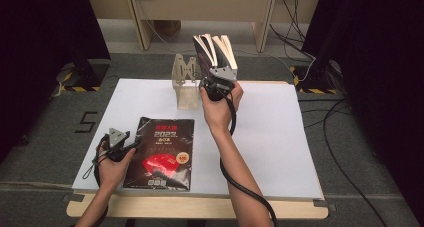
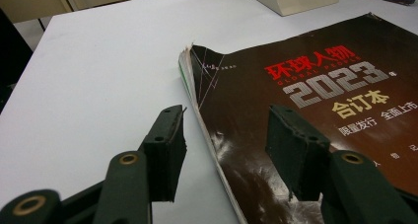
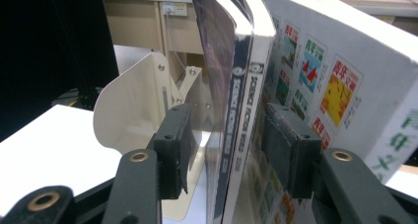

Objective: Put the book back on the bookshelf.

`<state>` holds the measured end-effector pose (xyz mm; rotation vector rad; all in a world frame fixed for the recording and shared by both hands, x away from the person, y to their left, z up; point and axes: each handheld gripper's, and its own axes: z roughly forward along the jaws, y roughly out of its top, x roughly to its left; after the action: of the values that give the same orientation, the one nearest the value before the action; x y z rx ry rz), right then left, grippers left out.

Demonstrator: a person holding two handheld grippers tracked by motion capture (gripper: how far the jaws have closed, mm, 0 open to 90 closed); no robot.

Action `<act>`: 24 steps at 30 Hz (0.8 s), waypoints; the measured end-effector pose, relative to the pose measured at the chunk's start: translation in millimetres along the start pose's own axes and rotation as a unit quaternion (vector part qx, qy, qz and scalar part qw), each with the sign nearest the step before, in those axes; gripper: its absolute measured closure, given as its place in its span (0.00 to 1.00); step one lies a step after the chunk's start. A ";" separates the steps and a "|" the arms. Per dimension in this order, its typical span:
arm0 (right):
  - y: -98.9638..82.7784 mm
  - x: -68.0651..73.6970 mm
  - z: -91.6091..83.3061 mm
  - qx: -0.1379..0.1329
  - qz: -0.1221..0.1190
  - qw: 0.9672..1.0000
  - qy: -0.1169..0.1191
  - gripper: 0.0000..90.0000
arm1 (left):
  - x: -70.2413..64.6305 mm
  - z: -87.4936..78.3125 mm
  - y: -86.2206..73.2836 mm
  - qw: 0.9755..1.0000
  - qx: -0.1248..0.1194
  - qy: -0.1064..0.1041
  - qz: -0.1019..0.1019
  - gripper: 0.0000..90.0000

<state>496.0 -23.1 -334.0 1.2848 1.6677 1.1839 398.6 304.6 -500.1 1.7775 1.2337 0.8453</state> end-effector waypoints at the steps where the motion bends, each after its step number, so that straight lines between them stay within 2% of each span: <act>1: -0.5 -0.3 -0.8 0.001 -0.003 1.000 -0.001 0.60 | -0.1 0.0 0.0 1.000 0.000 0.000 0.000 0.54; 13: -8.6 -7.9 -17.4 0.002 -0.012 1.000 0.008 0.60 | 0.1 -0.1 -0.1 1.000 -0.001 0.000 0.000 0.54; 20: -15.1 -14.3 -28.5 0.013 -0.015 0.999 0.025 0.60 | -0.3 -0.1 -0.1 1.000 0.000 0.000 0.000 0.54; 24: -21.3 -17.4 -35.6 0.019 -0.021 0.999 0.027 0.61 | 0.2 -0.5 -0.1 1.000 0.000 0.000 -0.002 0.54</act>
<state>461.1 -50.2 -342.3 1.2444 1.7561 1.1765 398.3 304.9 -500.0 1.7752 1.2363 0.8420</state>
